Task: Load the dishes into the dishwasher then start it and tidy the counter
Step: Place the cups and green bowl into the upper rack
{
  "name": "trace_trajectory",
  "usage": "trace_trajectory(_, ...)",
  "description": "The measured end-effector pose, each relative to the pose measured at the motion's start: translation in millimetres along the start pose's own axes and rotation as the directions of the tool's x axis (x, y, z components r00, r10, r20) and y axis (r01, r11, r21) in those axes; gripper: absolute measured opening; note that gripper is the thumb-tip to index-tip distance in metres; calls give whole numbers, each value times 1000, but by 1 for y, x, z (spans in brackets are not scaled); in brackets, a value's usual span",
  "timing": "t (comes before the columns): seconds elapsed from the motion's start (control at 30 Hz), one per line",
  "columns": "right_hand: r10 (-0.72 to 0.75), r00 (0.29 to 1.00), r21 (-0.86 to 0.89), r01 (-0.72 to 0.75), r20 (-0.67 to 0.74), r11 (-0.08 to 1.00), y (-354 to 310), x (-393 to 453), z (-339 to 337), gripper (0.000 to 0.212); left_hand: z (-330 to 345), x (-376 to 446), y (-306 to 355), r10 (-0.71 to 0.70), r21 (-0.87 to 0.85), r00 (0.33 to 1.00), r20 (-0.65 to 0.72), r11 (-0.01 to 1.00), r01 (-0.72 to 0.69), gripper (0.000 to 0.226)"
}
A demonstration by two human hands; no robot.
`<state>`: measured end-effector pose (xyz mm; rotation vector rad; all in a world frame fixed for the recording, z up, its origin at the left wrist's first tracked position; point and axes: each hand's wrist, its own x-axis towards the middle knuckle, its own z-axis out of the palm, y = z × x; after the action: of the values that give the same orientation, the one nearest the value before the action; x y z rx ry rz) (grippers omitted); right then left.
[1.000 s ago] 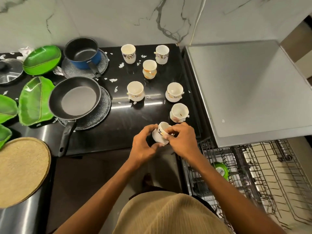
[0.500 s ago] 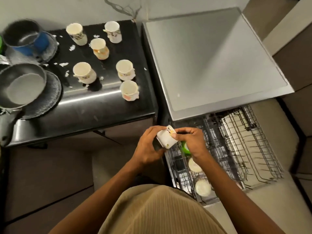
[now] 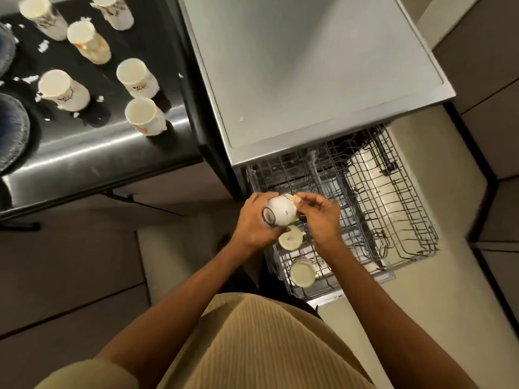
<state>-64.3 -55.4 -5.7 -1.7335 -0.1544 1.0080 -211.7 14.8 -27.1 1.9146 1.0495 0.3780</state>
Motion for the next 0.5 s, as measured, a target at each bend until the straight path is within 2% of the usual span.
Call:
trace_trajectory(0.07, -142, 988, -271, 155, 67, 950, 11, 9, -6, 28, 8, 5, -1, -71, 31, 997, -2, 997, 71, 78)
trace_trajectory(0.17, -281, 924, -513, 379, 259, 771, 20, 17, -7, 50, 14, 13, -1, -179, 40, 984, -9, 983, 179, 70)
trace_trajectory(0.3, -315, 797, -639, 602, 516, 478, 28, 29, 3, 74, 18, 34, -2, -255, 101, 966, 33, 963, 250, 66)
trace_trajectory(0.37, -274, 768, -684, 640, 579, 349, 34, 39, 6, 90, 21, 48, -8, -297, 179, 952, 81, 944, 279, 67)
trace_trajectory(0.43, -243, 745, -700, 667, 621, 256, 39, 51, 10, 98, 25, 60, -13, -332, 222, 937, 112, 927, 302, 61)
trace_trajectory(0.5, -246, 725, -696, 688, 643, 207, 40, 62, 13, 98, 28, 70, -17, -364, 235, 924, 120, 914, 330, 55)
